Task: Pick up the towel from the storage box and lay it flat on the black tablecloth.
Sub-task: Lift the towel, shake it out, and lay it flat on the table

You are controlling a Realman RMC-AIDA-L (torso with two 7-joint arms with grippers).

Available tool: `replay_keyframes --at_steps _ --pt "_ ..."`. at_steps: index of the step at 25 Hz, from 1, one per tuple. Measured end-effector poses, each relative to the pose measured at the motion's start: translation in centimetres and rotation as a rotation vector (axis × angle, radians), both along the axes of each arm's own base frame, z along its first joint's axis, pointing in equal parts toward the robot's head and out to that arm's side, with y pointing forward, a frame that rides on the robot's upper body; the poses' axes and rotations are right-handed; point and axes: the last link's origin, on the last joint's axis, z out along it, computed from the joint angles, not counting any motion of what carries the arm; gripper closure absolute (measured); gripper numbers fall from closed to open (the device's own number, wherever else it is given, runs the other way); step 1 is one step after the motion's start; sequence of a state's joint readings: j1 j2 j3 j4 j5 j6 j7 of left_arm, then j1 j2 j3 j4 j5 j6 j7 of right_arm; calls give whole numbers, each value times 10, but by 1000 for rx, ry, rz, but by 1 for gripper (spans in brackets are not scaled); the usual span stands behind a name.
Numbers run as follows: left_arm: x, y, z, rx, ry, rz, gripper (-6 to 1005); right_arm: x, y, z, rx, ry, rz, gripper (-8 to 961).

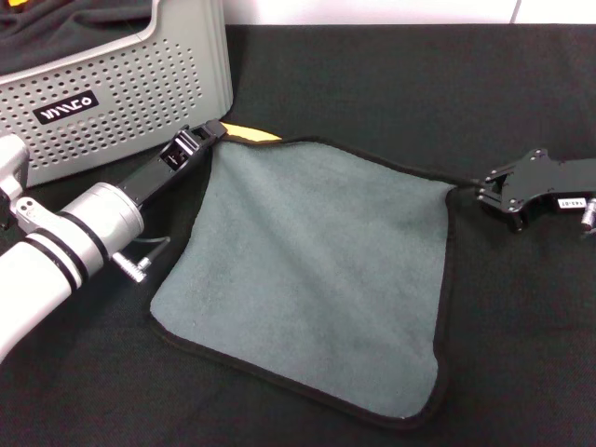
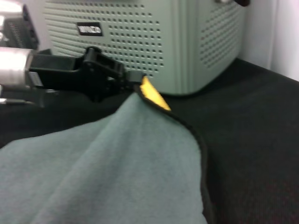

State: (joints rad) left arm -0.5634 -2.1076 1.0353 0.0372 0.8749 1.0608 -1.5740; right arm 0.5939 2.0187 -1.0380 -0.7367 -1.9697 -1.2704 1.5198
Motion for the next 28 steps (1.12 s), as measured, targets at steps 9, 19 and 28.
replay_keyframes --at_steps 9,19,28 --pt "5 7 -2 -2 -4 4 963 2 14 -8 47 -40 -30 819" --pt "8 14 -5 -12 8 23 945 4 29 -13 115 -76 -71 815" --pt "1 3 5 23 -4 -12 657 3 22 6 204 -70 -14 741"
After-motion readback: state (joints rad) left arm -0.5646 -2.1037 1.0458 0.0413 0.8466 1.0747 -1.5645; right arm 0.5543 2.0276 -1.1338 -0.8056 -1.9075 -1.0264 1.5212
